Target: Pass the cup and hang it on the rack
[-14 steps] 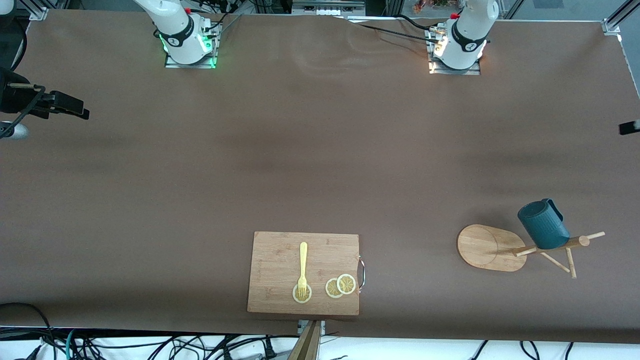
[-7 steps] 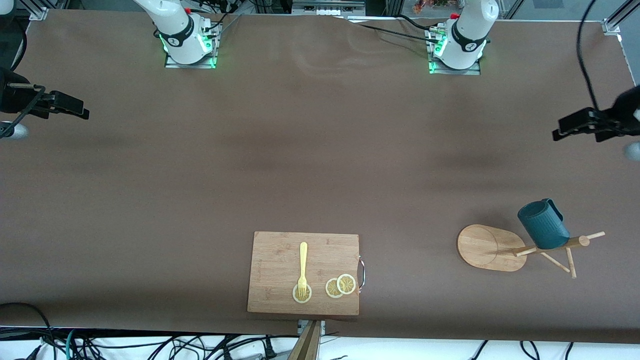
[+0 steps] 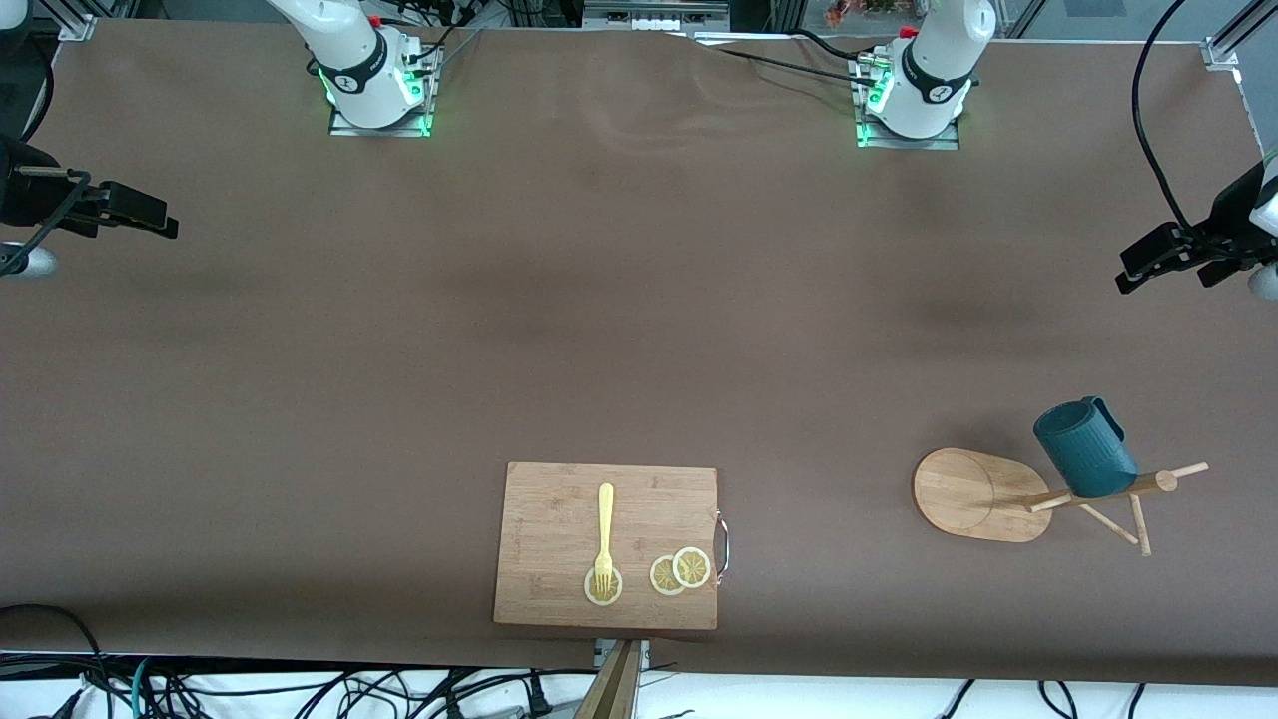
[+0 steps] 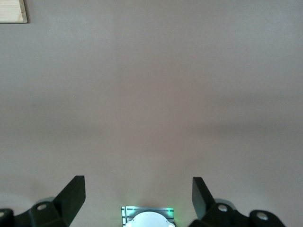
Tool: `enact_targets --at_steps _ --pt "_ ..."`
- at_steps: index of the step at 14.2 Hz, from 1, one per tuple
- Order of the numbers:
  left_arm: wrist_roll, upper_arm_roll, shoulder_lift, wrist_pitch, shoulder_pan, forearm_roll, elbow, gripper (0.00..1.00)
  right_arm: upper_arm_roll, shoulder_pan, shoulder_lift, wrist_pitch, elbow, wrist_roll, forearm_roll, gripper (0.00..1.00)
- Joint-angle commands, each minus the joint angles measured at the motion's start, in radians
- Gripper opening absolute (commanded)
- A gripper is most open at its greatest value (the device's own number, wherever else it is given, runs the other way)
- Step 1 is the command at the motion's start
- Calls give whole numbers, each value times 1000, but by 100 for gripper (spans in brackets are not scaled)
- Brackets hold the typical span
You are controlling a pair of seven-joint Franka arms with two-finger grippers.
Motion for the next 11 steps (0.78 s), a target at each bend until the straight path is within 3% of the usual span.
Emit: enact_targets --at_steps 1,6,11 --pt "15 -15 -42 17 3 21 -33 100 1 -5 8 -22 24 -12 3 100" --pt "2 -78 -12 -65 -3 26 31 100 1 -5 8 -22 22 -12 3 100" --pt "-19 -77 -7 -57 6 40 49 100 1 -5 8 -22 22 -12 3 100"
